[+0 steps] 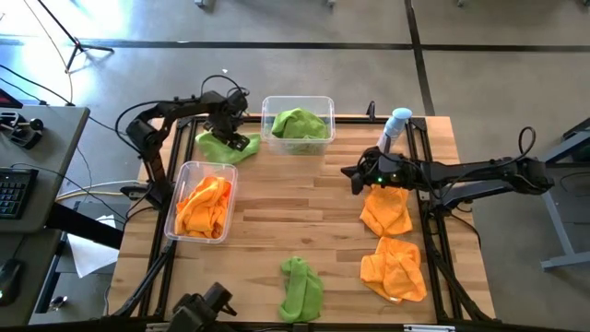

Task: Sort microfiber towel by color & place in baskets
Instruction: Put the green microfiber towel into the top transparent bin

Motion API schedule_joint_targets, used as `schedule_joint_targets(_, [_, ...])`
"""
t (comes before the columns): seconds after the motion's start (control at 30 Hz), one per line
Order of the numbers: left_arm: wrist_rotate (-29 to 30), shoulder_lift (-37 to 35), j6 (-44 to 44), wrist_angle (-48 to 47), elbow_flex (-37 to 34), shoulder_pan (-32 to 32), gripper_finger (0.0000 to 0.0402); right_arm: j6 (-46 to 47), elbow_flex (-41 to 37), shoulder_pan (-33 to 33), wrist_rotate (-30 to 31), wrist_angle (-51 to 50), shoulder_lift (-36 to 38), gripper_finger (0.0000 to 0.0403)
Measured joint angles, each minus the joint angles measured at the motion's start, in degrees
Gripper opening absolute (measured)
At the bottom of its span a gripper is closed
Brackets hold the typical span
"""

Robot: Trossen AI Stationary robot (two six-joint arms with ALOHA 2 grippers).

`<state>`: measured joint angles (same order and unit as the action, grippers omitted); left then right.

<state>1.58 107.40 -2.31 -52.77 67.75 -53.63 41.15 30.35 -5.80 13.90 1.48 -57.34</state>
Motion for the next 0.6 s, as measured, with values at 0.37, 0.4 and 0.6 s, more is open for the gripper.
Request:
schedule_joint_targets(0.37, [-0.19, 1.19, 0.57, 1.15, 0.04, 0.06, 0.0029, -1.53, 0.00, -0.01, 0.99, 0.05, 0.00, 0.0000])
schedule_joint_targets(0.4, [0.20, 0.74, 0.85, 1.51, -0.04, 0.04, 0.0016, -2.19, 0.00, 0.00, 1.00, 0.04, 0.00, 0.0000])
schedule_joint_targets(0.6, [3.01, -6.34, -3.42, 0.42, -0.11, 0.00, 0.0018, -6.17, 0.00, 0.00, 0.99, -0.61, 0.00, 0.0000])
